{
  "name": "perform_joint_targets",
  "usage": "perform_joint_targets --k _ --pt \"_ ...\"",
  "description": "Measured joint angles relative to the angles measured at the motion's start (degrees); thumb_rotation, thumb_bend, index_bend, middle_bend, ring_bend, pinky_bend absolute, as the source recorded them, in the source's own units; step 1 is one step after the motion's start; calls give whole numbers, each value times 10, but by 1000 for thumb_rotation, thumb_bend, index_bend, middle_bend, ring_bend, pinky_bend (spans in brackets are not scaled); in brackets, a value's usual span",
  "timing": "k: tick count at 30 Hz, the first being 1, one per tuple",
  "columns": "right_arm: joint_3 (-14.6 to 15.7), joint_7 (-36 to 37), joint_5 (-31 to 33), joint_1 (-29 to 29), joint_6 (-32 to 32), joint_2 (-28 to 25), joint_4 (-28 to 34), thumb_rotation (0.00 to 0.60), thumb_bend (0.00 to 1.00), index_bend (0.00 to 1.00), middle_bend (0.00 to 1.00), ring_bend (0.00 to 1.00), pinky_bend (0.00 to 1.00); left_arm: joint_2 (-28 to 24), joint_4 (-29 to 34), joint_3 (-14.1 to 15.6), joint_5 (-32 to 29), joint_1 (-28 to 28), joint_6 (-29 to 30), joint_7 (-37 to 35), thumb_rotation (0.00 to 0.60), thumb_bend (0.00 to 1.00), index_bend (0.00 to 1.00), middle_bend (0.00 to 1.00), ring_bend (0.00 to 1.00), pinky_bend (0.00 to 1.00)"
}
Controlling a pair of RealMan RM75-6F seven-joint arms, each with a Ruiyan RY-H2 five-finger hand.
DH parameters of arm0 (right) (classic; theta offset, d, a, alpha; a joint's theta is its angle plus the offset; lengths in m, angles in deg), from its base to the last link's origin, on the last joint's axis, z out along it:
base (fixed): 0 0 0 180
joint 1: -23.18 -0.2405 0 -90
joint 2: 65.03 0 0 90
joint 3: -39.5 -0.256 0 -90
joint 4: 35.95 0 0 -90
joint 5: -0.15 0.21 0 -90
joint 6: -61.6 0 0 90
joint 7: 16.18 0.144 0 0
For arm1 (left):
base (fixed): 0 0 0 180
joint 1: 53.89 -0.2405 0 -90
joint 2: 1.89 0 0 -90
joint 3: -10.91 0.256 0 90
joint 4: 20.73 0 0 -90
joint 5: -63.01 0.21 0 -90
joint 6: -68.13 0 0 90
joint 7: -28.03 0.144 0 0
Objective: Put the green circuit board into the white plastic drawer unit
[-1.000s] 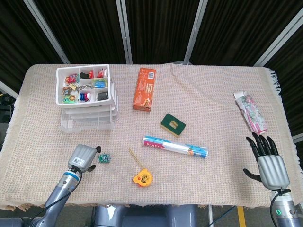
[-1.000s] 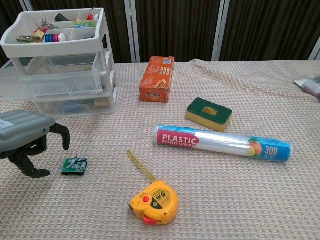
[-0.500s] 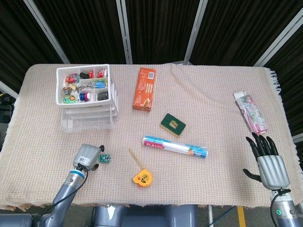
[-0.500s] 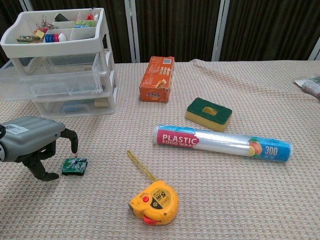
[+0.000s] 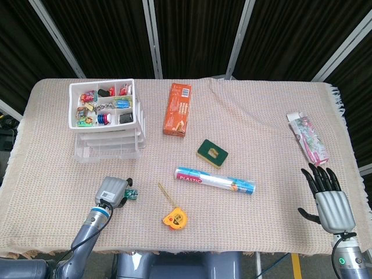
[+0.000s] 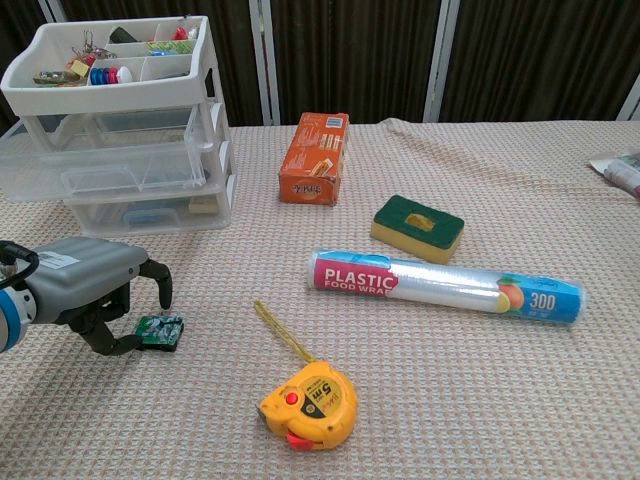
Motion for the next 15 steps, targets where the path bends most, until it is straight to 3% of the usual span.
perform_joint_targets --k 9,15 --pt "0 0 -1 0 1 0 -1 600 16 92 0 0 0 3 0 6 6 3 3 -6 600 405 582 997 930 779" --pt "0 1 -1 0 1 0 0 600 16 92 0 0 0 0 5 8 16 3 5 -17 600 424 637 999 930 779"
